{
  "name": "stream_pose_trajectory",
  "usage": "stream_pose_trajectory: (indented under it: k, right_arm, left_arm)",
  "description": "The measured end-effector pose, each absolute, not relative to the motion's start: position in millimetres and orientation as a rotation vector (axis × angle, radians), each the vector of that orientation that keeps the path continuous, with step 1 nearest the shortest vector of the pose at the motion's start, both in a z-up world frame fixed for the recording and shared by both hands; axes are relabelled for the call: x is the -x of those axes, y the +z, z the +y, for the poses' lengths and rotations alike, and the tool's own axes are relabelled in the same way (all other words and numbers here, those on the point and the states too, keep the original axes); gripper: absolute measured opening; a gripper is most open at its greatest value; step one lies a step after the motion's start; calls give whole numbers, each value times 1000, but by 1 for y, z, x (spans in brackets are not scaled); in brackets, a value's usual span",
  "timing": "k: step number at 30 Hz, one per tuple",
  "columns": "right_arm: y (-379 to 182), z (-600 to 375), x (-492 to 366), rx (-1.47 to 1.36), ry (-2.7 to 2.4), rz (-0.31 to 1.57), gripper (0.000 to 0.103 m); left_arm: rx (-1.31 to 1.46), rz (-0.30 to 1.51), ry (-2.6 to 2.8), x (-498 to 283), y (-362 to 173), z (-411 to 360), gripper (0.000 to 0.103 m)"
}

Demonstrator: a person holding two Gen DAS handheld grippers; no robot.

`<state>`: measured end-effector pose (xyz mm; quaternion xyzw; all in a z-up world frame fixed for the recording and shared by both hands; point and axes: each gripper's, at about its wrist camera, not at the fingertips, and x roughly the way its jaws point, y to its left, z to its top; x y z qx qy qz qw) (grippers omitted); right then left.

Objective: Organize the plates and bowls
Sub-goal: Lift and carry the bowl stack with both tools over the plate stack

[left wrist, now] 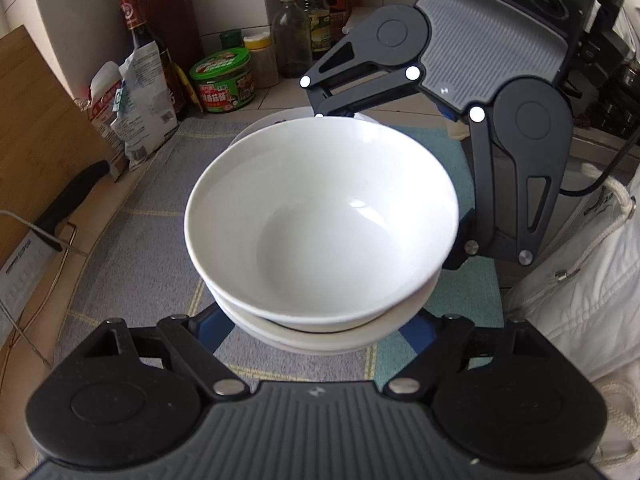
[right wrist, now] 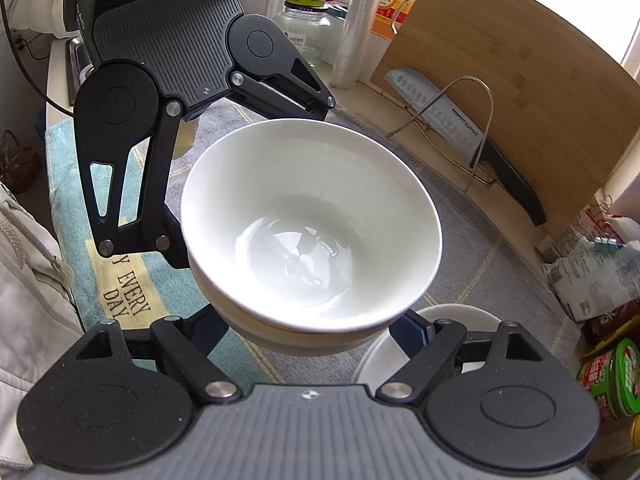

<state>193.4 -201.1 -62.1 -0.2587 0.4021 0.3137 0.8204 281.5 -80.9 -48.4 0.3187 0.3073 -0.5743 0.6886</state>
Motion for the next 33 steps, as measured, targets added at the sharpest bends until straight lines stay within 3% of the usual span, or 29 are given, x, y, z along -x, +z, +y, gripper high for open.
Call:
stream_pose_trajectory:
  k: [15, 33]
  right_arm:
    - [-59, -271, -195, 536, 515, 883, 89]
    - [-83, -303, -210, 521, 454, 928, 89]
  left_arm:
    - [-760, 599, -1390, -293, -59, -161, 86]
    - [-791, 596, -1406, -311, -80, -207, 86]
